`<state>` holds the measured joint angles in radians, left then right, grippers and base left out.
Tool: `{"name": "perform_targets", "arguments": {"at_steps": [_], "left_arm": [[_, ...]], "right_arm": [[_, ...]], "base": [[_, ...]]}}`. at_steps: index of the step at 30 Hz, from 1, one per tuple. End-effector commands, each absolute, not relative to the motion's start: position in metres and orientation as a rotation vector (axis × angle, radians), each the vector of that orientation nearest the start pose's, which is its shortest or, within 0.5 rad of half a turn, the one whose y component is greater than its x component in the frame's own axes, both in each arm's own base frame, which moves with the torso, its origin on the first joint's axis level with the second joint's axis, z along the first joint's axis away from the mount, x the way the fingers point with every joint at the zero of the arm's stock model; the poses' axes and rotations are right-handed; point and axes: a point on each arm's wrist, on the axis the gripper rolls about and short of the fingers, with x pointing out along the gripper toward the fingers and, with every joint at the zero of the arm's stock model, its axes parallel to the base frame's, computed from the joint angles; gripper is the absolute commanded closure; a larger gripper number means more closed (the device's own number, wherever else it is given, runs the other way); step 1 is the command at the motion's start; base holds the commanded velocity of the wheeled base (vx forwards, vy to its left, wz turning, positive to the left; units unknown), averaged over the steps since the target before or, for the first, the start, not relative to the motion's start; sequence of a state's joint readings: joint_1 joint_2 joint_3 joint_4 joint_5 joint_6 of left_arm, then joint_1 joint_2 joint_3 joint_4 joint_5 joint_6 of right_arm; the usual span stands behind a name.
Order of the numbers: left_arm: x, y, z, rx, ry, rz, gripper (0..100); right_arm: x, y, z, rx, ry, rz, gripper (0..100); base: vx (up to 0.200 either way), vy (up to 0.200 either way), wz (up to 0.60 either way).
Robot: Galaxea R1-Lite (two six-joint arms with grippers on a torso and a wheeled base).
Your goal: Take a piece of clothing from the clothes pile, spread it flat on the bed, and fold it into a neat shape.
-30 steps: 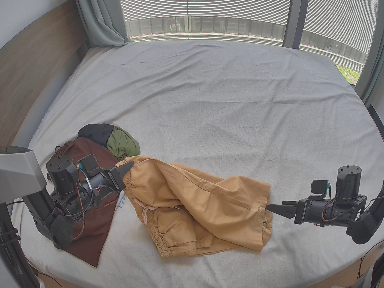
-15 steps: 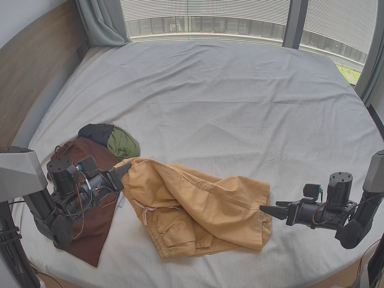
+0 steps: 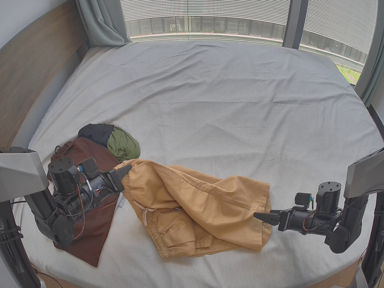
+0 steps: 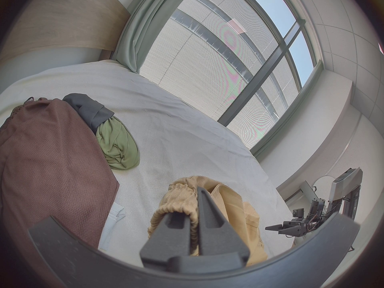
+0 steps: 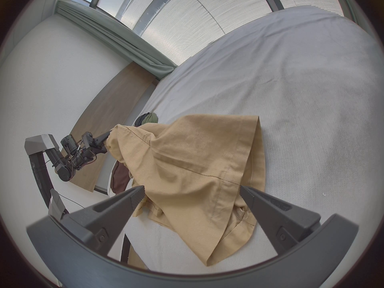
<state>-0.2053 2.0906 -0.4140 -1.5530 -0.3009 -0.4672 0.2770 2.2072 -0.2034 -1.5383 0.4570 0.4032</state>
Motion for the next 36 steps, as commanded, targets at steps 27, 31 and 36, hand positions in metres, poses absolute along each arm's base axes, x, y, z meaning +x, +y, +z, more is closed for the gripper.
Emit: {"name": "perform_targets", "arguments": {"at_steps": [27,31,36], "left_arm": [[0.299,-0.069,0.064,-0.463,0.246,-0.464,100],[0.300,-0.069,0.064,-0.464,0.247,-0.464,100],[0.299,-0.069,0.064,-0.463,0.246,-0.464,100]], "right_arm": [[0.276,0.088,-0.025,0.516,0.672,0.578,0],[0.280,0.091,-0.032,0.531,0.687,0.576,0],[0.282,0.092,-0.036,0.565,0.708,0.577,0]], "base": [[0.000,0.000,0.00],[0.000,0.000,0.00],[0.000,0.000,0.00]]}}
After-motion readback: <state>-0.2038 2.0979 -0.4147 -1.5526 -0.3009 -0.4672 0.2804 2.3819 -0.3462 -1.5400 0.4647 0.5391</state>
